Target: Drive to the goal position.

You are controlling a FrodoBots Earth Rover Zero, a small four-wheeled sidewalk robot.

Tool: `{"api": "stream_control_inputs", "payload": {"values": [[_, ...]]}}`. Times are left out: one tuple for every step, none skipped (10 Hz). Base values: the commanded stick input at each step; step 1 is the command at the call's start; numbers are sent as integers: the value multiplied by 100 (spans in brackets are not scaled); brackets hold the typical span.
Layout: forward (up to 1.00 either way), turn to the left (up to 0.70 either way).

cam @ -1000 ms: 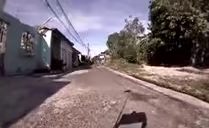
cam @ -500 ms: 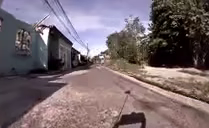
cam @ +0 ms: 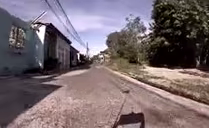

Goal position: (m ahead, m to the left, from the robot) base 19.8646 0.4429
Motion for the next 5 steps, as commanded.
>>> {"api": "stream_control_inputs", "payload": {"values": [[100, 0], [100, 0], [100, 0], [100, 0], [100, 0]]}}
